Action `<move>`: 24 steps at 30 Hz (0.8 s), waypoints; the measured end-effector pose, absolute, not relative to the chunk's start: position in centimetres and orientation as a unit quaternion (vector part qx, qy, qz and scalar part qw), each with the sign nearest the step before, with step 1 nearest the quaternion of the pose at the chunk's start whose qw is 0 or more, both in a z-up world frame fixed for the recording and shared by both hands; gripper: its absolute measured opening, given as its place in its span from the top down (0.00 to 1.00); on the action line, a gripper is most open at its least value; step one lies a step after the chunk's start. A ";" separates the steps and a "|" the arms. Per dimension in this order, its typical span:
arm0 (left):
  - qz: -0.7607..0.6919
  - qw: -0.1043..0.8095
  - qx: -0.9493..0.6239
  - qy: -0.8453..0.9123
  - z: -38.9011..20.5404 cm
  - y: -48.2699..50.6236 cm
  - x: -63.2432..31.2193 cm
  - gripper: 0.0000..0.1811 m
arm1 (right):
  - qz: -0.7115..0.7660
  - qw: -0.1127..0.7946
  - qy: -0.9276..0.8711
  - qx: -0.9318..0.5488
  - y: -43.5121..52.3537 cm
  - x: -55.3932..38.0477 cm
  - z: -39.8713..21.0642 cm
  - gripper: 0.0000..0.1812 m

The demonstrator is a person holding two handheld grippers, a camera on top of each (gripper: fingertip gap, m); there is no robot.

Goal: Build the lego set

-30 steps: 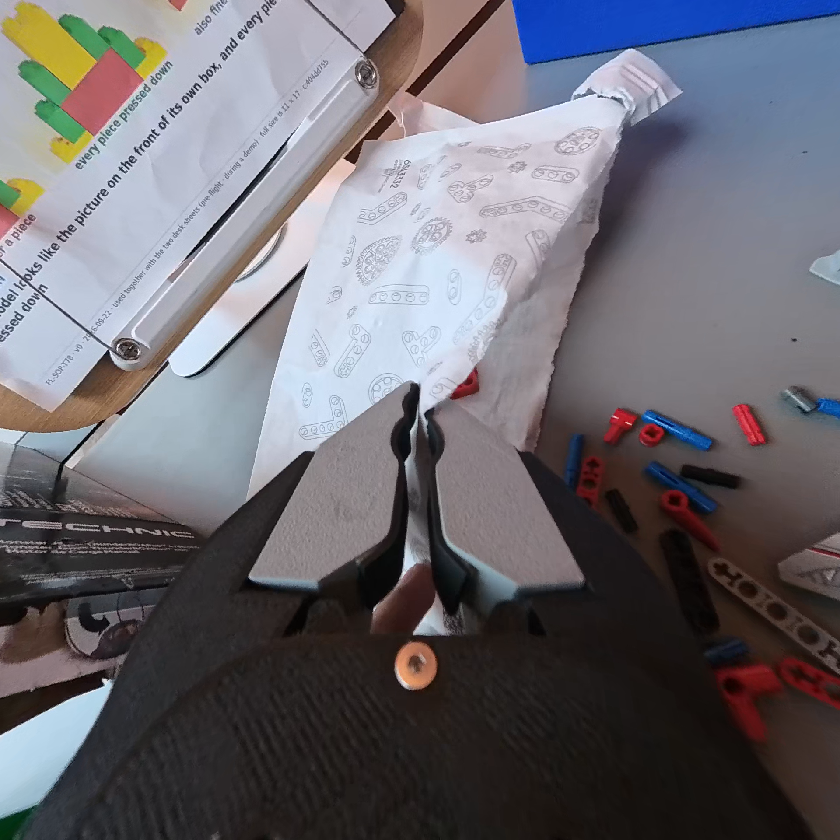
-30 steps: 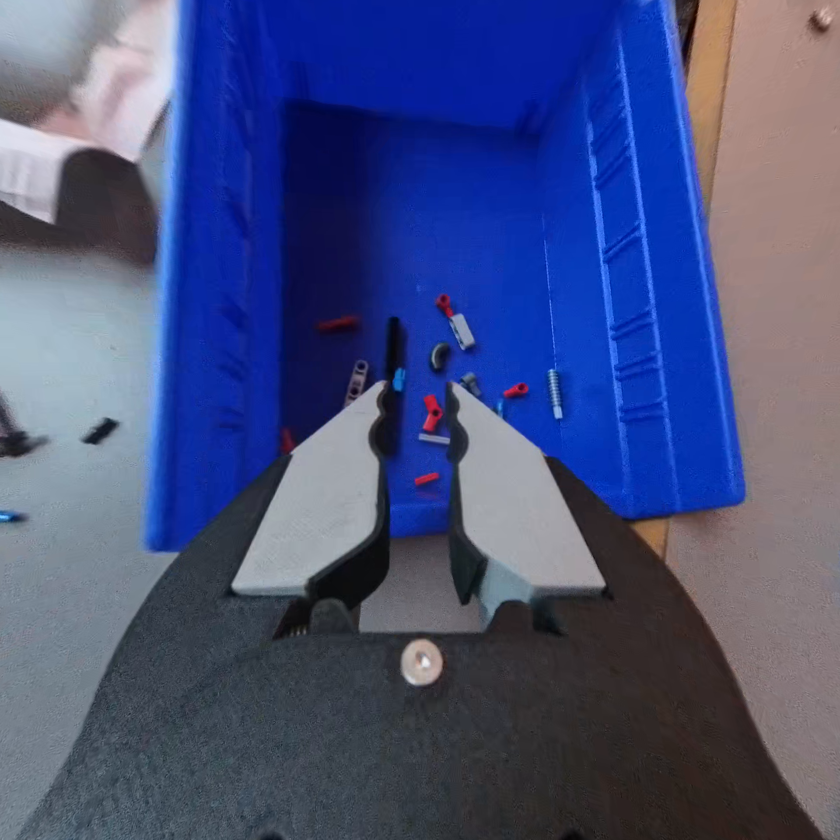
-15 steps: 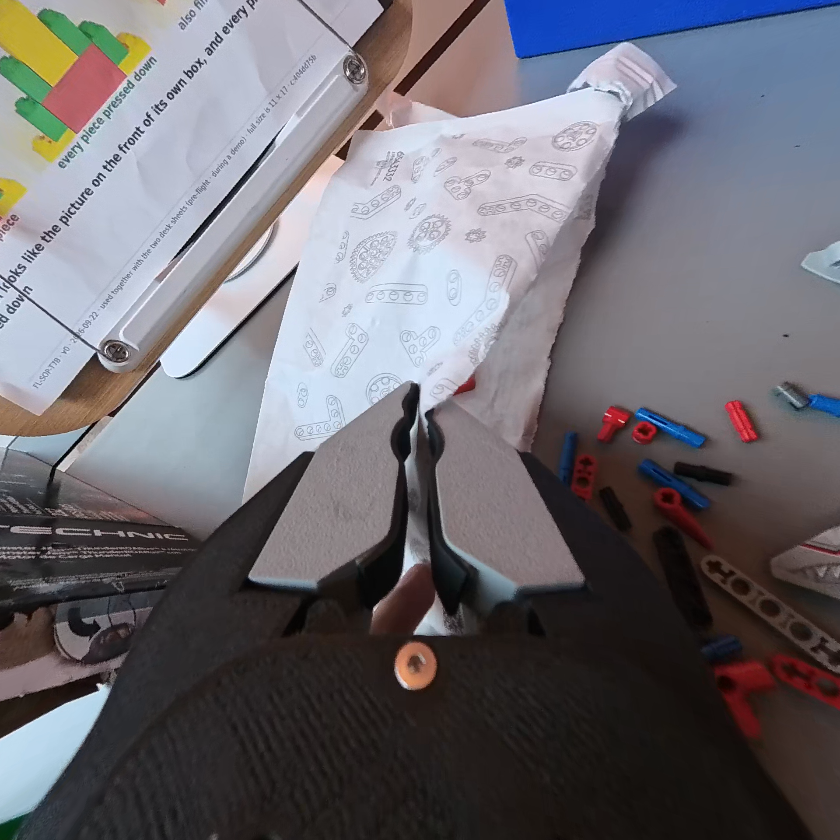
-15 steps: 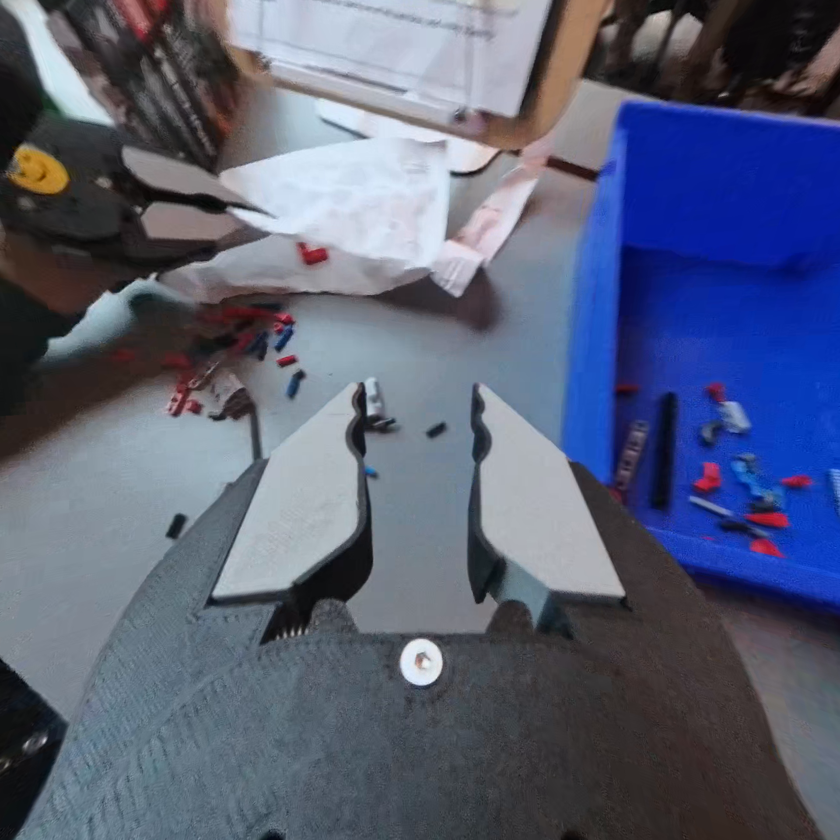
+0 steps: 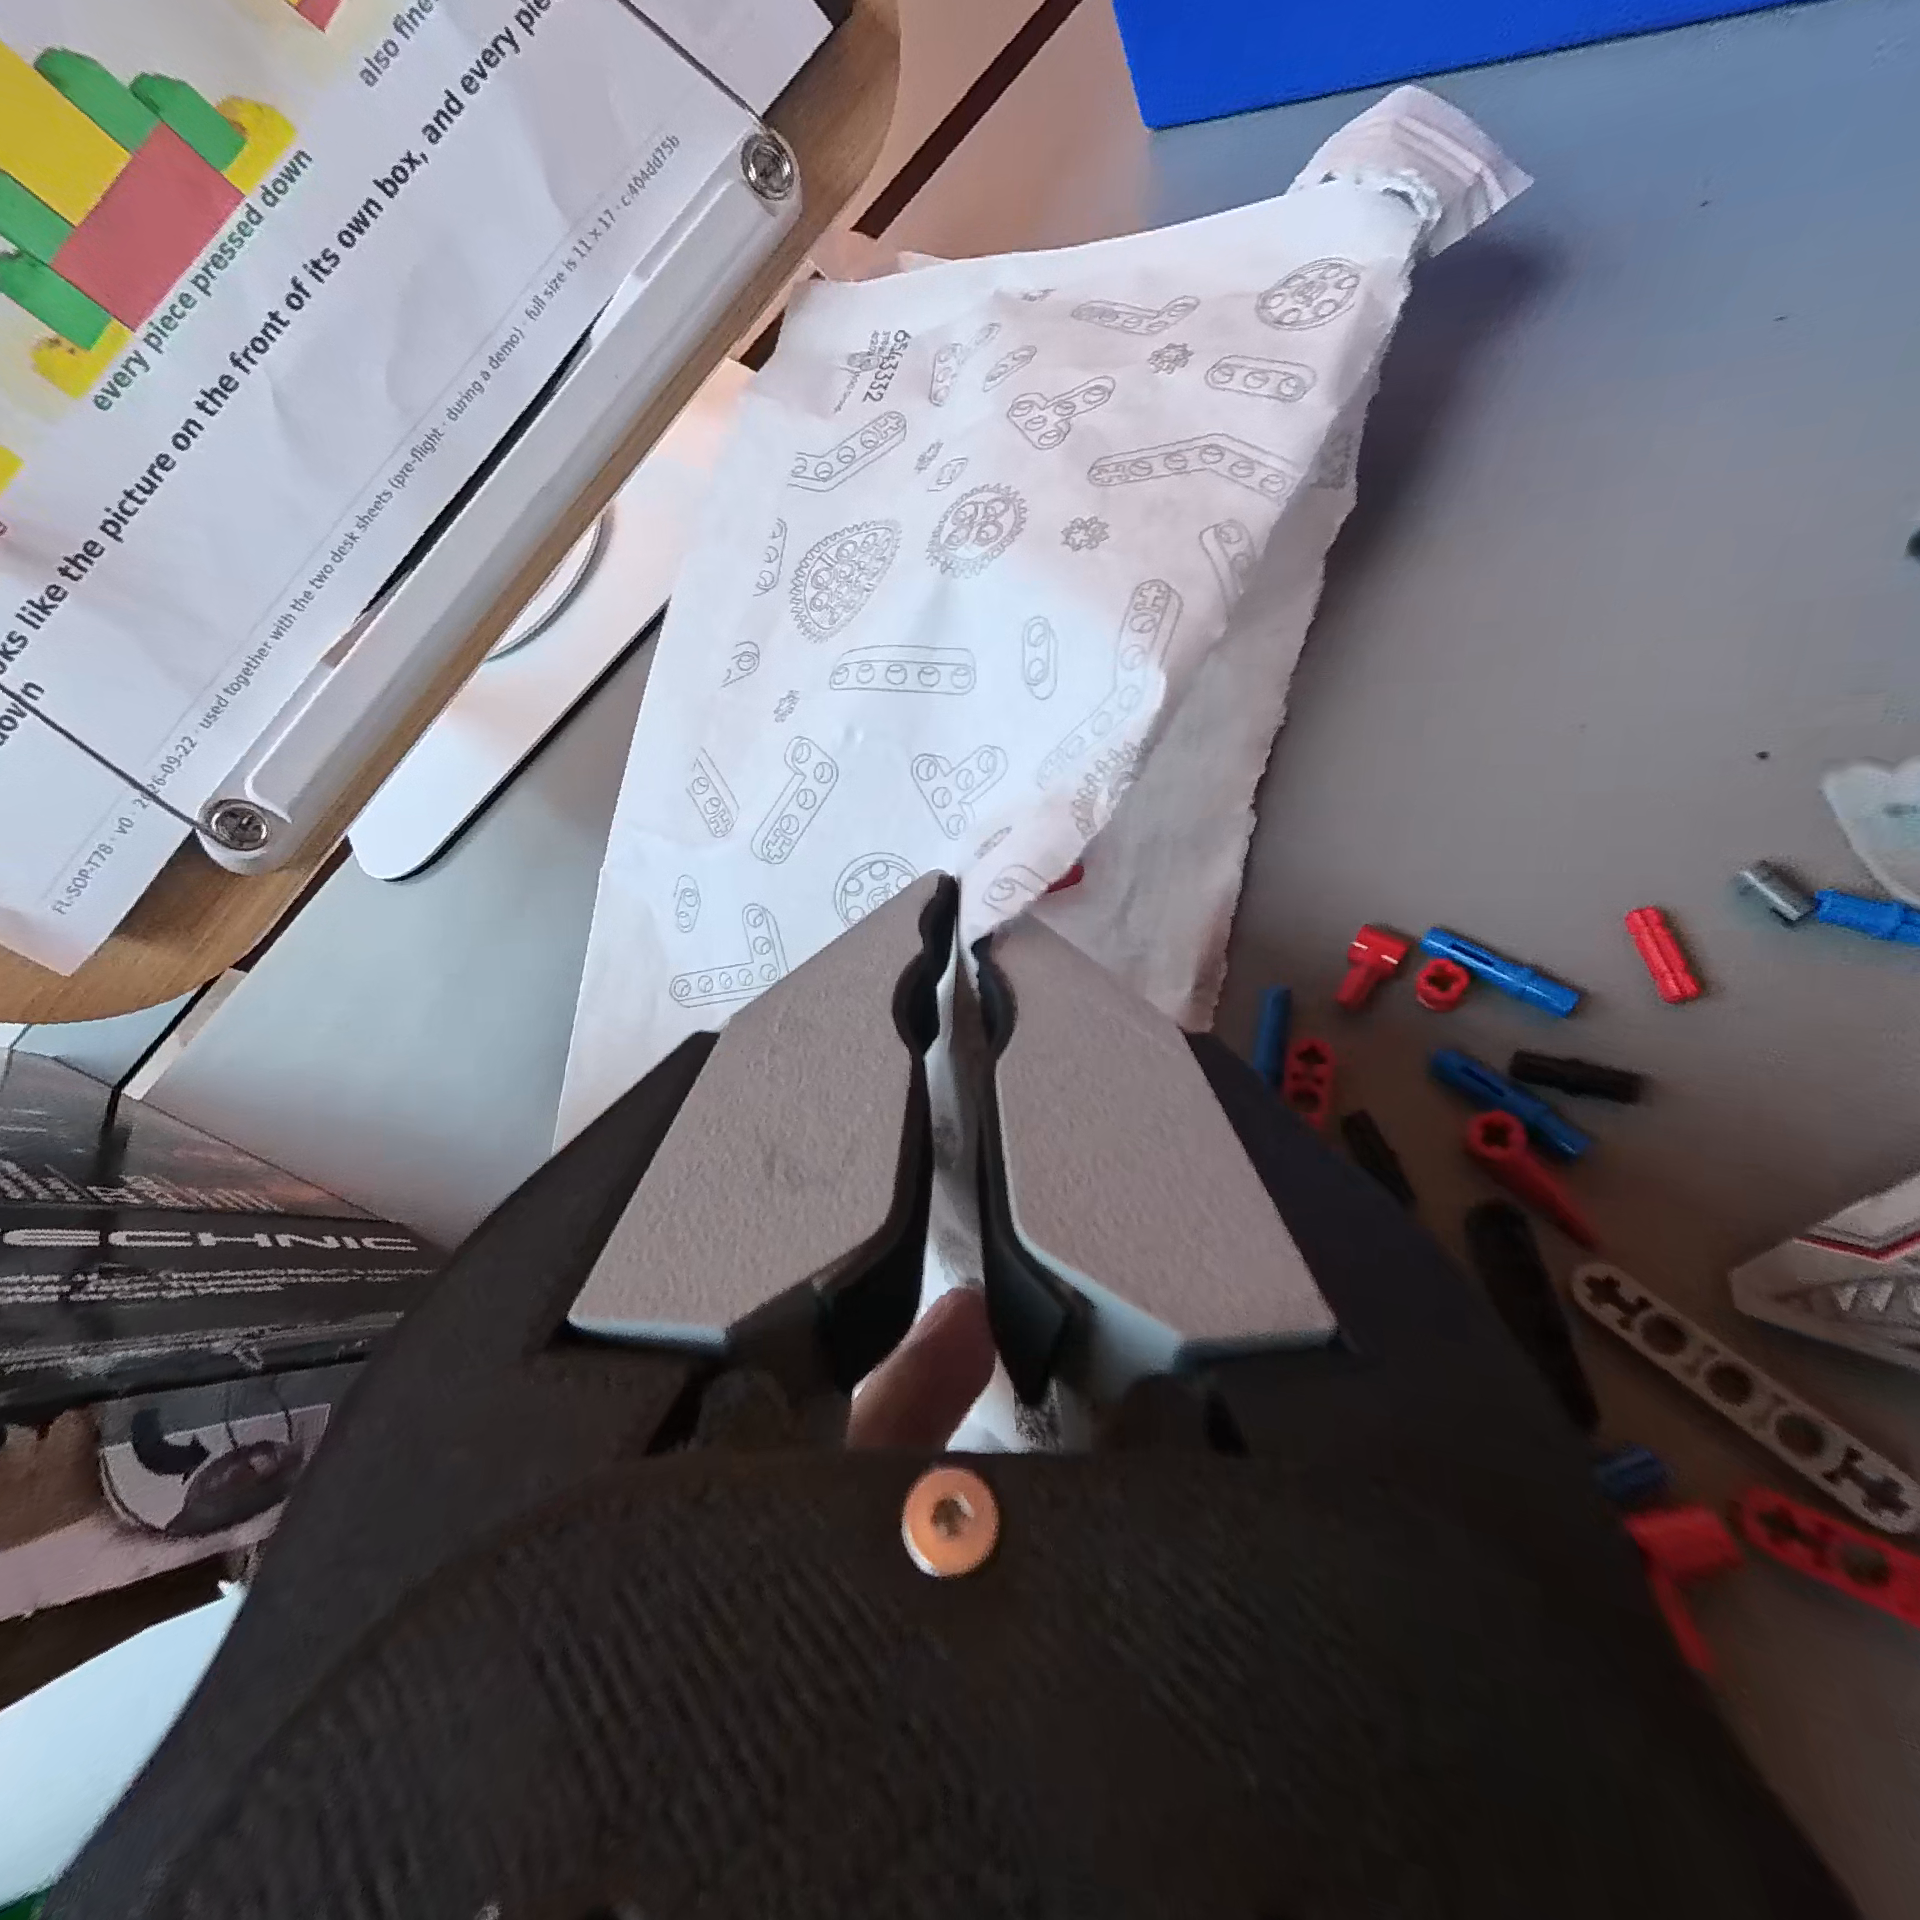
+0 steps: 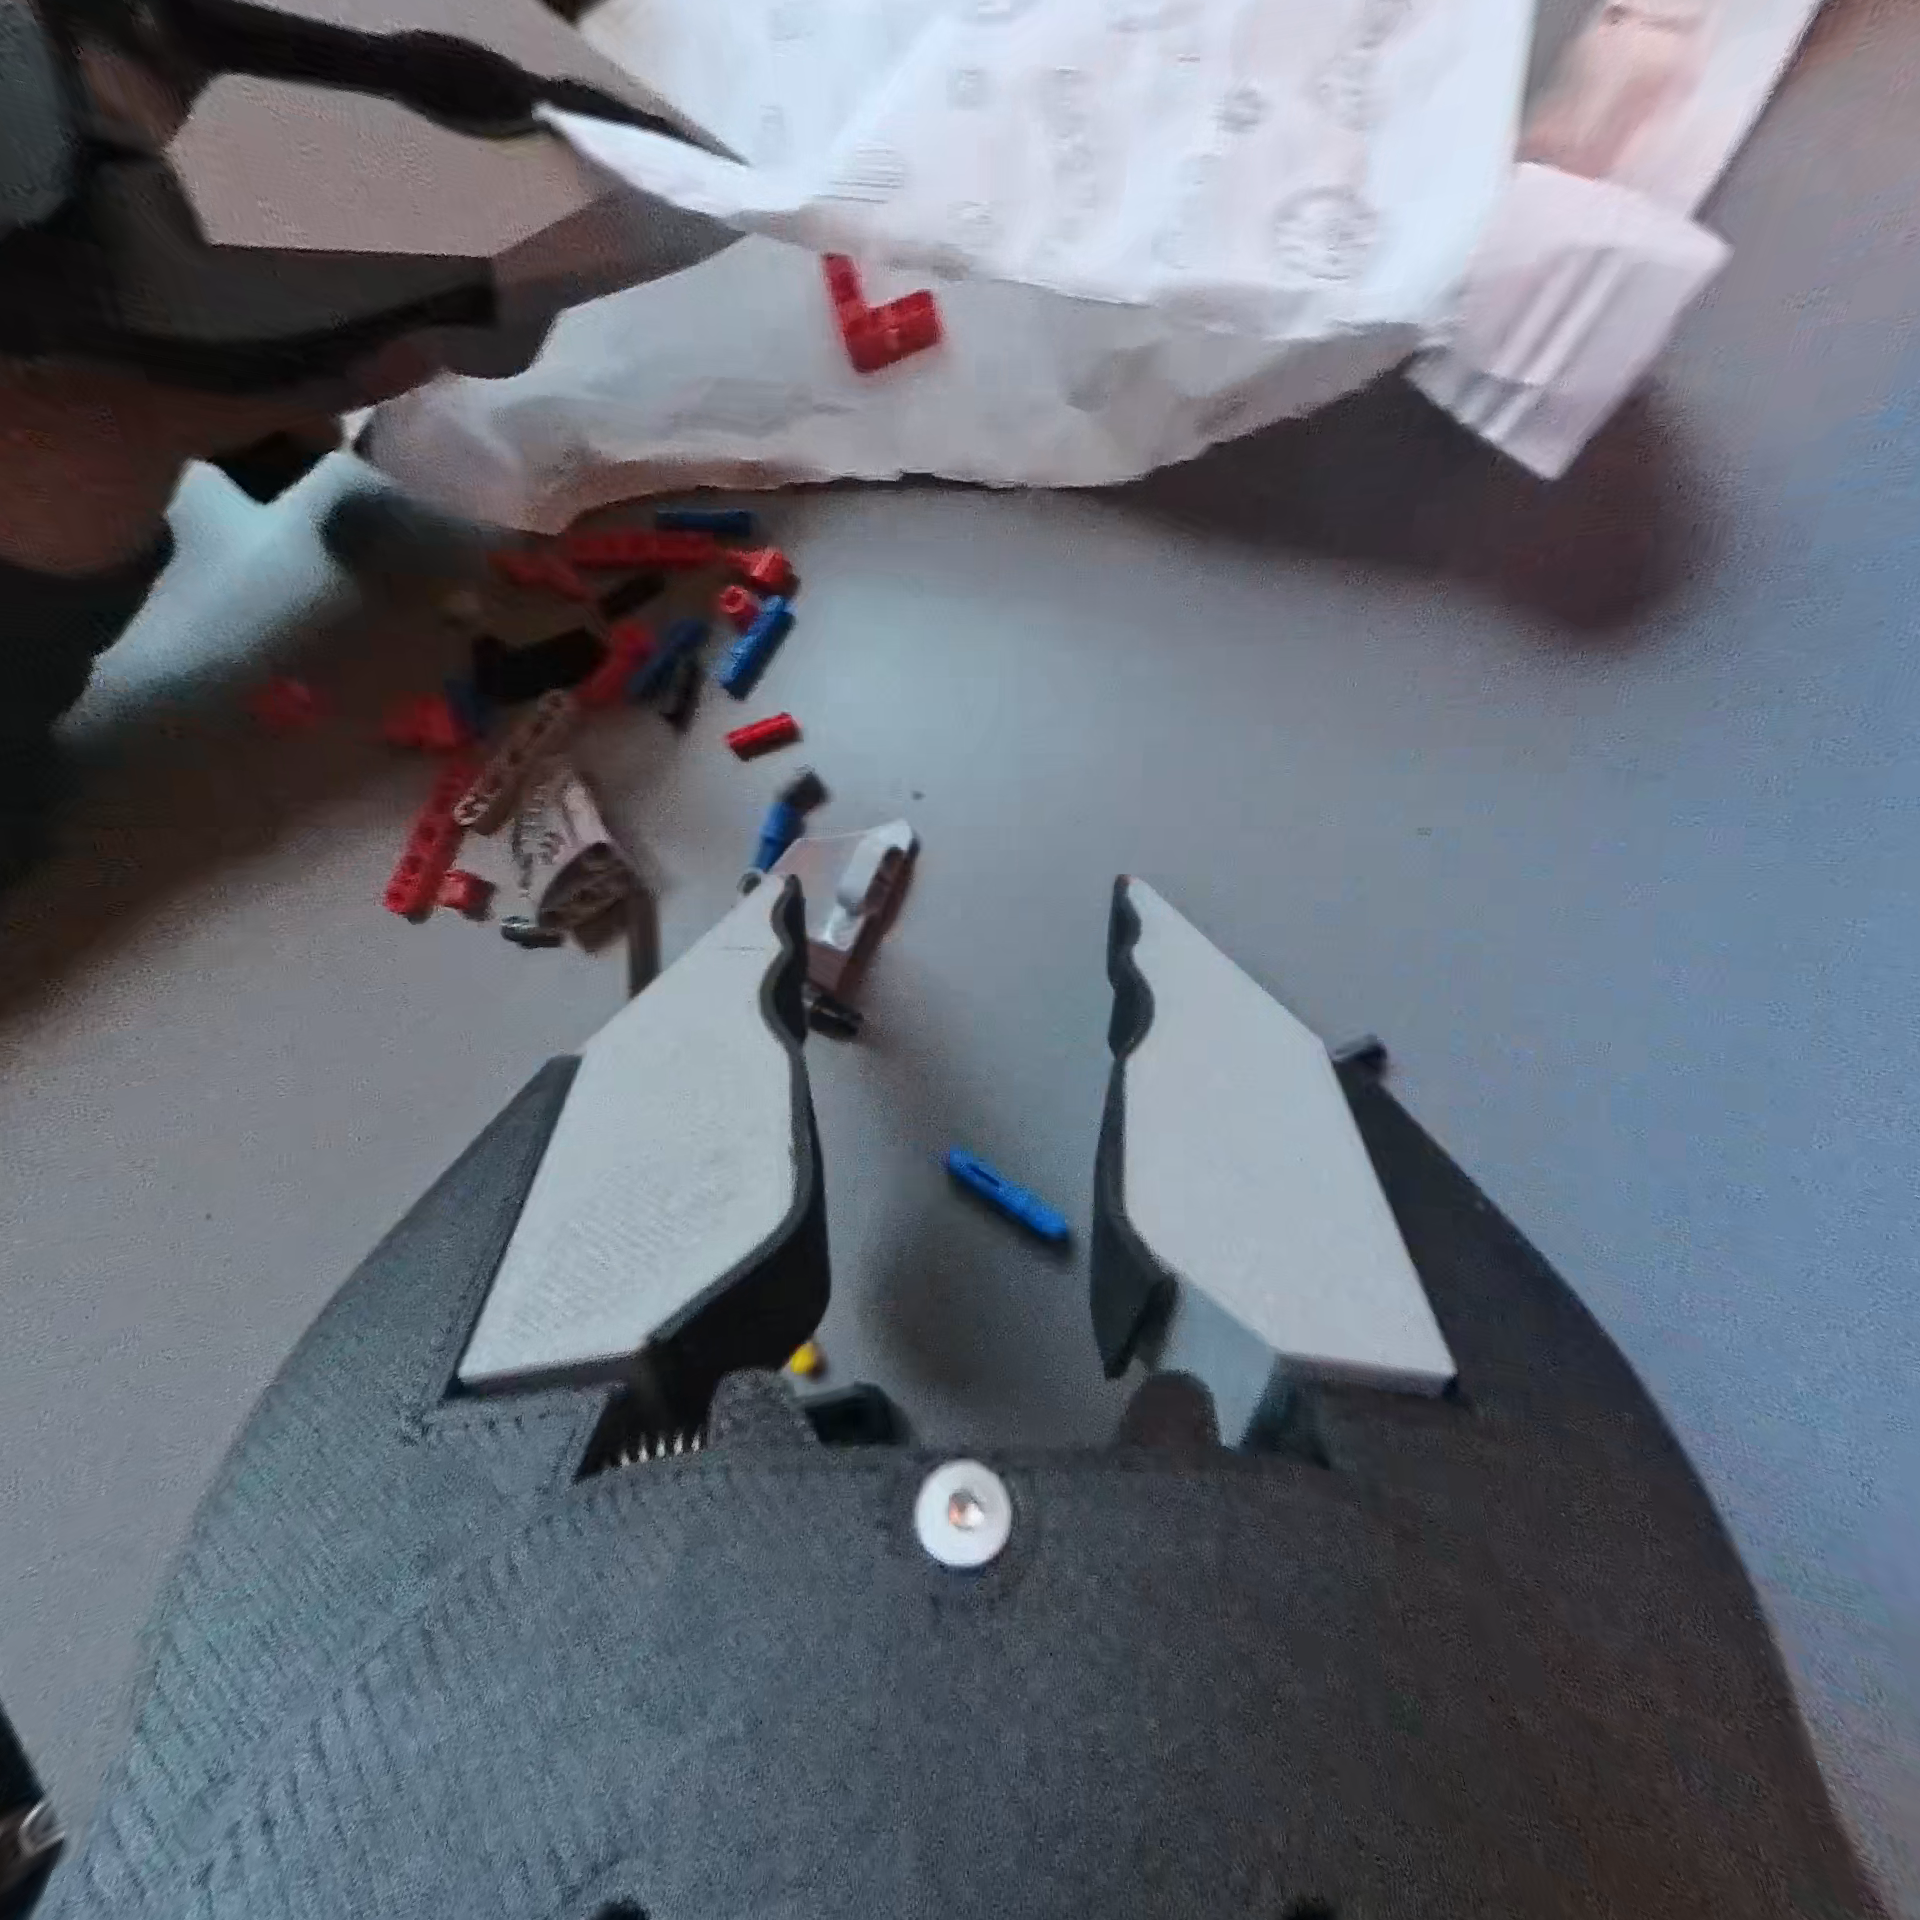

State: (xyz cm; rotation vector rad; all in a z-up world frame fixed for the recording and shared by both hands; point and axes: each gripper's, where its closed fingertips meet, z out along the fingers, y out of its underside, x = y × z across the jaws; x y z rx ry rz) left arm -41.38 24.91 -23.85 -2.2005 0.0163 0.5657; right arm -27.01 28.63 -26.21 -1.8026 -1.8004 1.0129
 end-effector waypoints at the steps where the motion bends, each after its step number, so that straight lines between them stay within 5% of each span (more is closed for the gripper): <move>1: 0.227 0.420 -0.879 0.008 -23.9 24.9 -41.4 1.00 | 0.367 0.194 -0.657 -0.629 27.4 -27.0 -26.2 0.70; 7: 0.227 0.420 -0.879 0.008 -23.8 25.0 -41.3 1.00 | 0.358 0.228 -0.691 -0.585 26.2 -26.4 -25.0 0.71; 14: 0.228 0.418 -0.879 0.011 -23.8 25.1 -41.1 1.00 | 0.370 0.174 -0.726 -0.553 23.7 -26.5 -25.5 0.60; 19: 0.227 0.419 -0.879 0.010 -23.8 25.1 -41.1 1.00 | 0.321 0.219 -0.761 -0.521 22.1 -27.7 -26.7 0.68; 22: 0.227 0.417 -0.880 0.013 -24.0 25.1 -41.1 1.00 | 0.302 0.227 -0.781 -0.497 21.7 -27.7 -26.7 0.93; 24: 0.227 0.419 -0.879 0.011 -23.8 25.0 -41.1 1.00 | 0.304 0.228 -0.776 -0.503 22.0 -27.8 -26.4 0.84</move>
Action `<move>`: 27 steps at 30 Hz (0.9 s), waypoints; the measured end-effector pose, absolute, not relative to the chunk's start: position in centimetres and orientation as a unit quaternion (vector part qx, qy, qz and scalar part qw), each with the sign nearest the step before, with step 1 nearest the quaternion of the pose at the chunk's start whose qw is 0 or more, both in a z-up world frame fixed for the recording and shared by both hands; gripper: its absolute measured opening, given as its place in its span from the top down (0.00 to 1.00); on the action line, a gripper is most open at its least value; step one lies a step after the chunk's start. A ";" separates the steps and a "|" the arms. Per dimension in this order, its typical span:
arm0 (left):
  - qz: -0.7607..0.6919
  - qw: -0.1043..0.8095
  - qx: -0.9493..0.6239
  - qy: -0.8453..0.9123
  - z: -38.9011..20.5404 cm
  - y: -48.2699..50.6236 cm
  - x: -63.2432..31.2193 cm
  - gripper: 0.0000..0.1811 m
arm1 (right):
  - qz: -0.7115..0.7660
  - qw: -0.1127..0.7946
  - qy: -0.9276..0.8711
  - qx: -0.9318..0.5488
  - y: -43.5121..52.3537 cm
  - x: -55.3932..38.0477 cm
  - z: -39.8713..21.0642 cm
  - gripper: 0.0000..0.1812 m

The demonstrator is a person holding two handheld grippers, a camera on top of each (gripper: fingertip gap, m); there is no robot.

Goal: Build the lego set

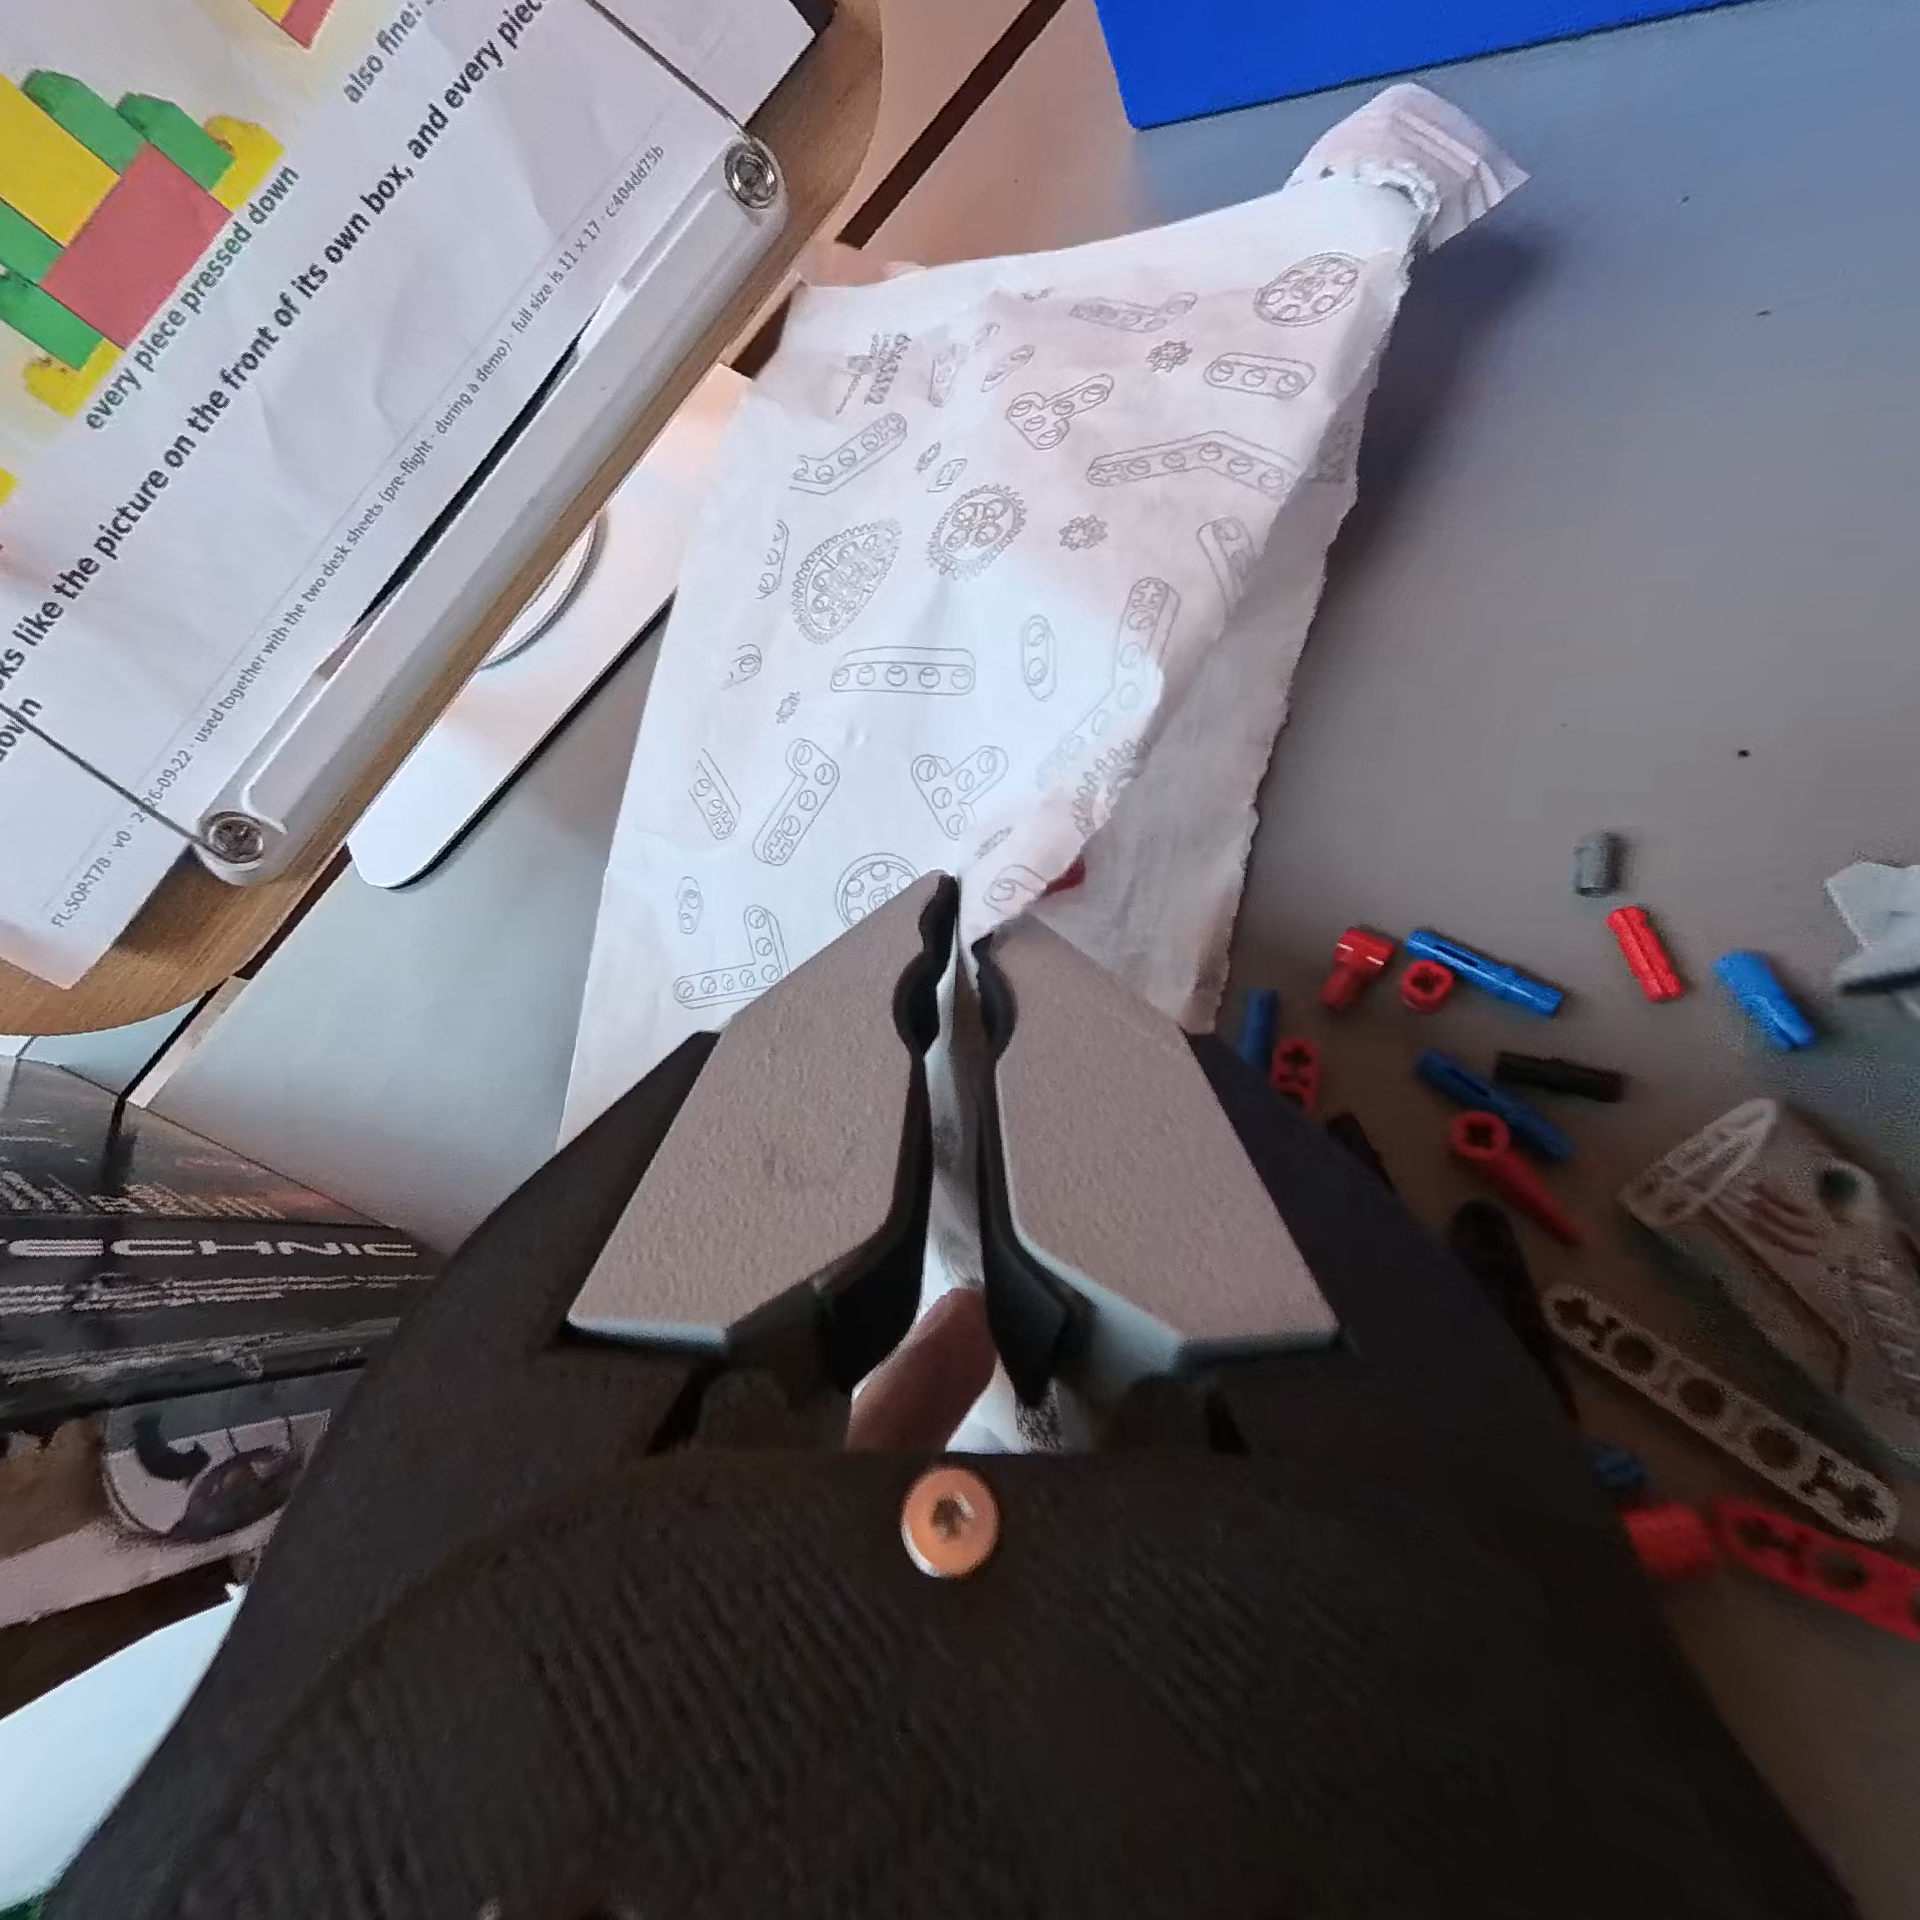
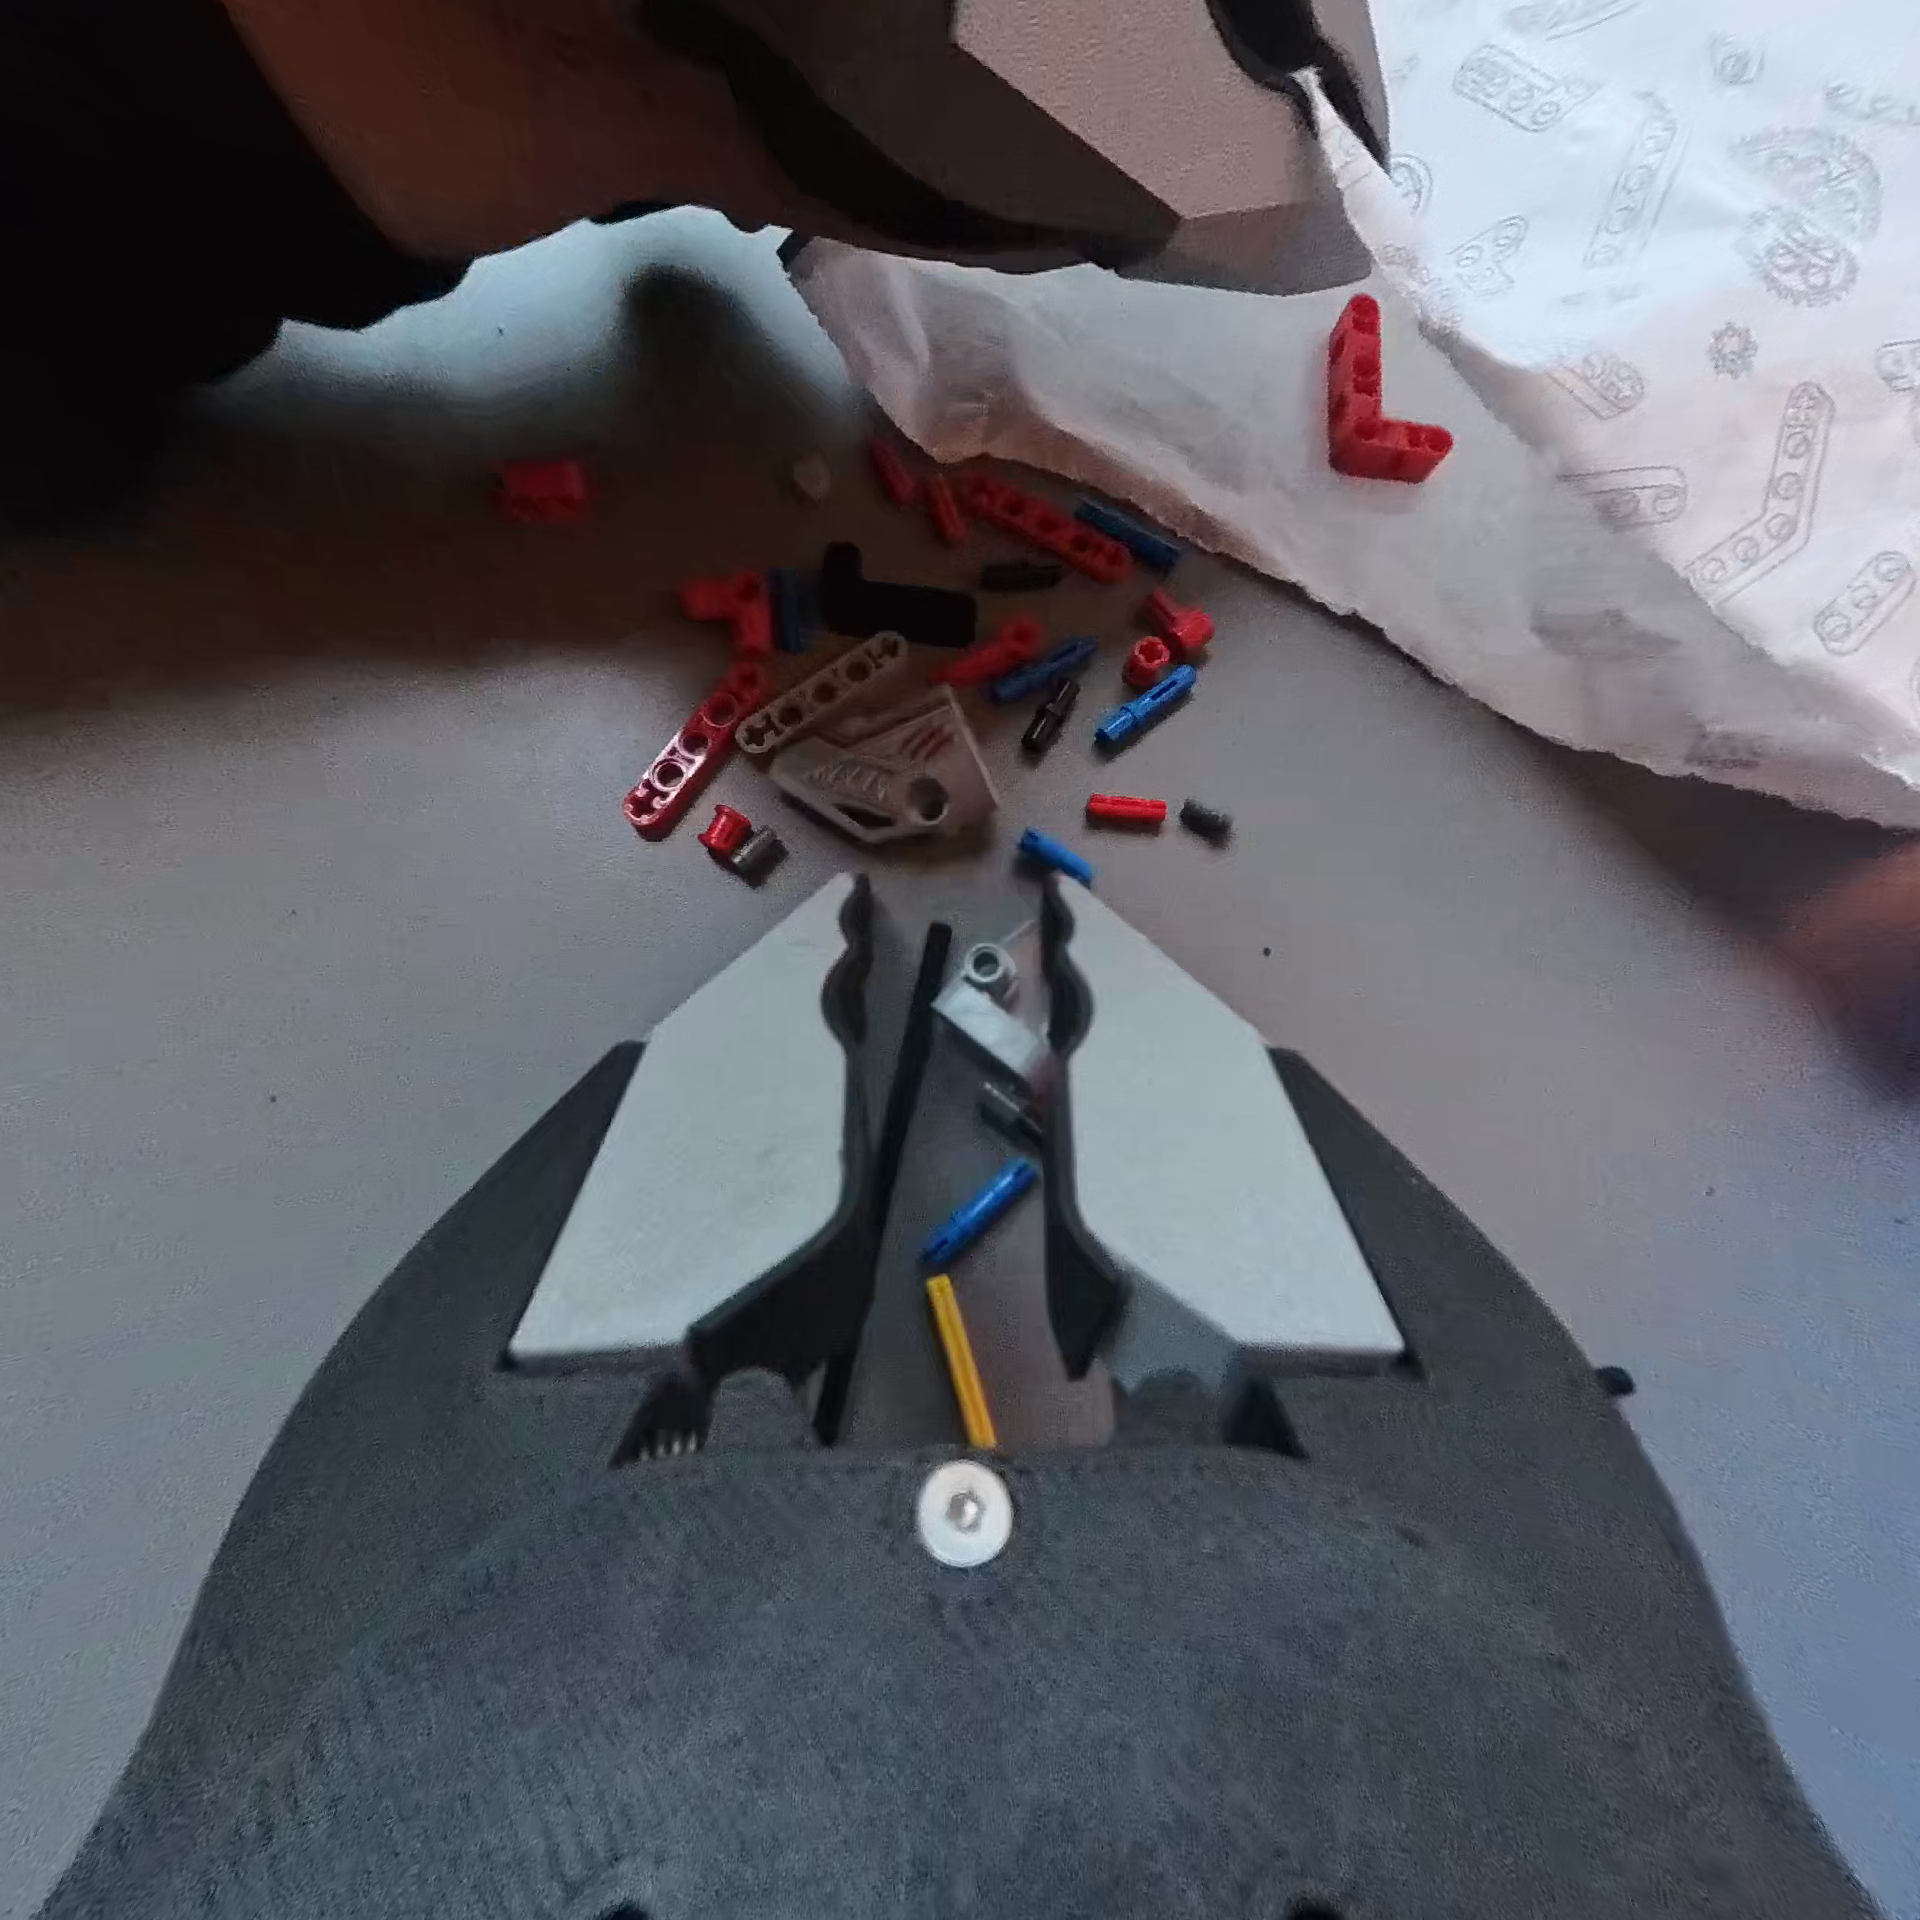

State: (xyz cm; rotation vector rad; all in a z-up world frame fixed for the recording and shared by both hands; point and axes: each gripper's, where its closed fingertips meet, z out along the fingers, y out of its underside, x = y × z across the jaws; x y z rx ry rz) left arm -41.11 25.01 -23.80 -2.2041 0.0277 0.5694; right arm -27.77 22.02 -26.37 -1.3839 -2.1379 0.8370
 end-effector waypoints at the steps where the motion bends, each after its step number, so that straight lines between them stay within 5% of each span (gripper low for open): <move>1: 0.226 0.421 -0.878 0.010 -23.7 25.0 -41.2 1.00 | 0.314 0.225 -0.771 -0.506 22.2 -27.7 -26.0 0.80; 11: 0.229 0.413 -0.881 0.018 -24.0 24.9 -41.1 1.00 | 0.314 0.321 -0.740 -0.500 27.6 -30.8 -22.3 0.76; 20: 0.241 0.419 -0.875 0.028 -23.1 24.7 -41.2 1.00 | 0.178 0.451 -0.706 -0.517 36.6 -36.5 -23.2 0.60; 27: 0.244 0.430 -0.869 0.036 -22.4 24.7 -41.2 1.00 | 0.208 0.444 -0.707 -0.509 36.3 -36.0 -22.9 0.93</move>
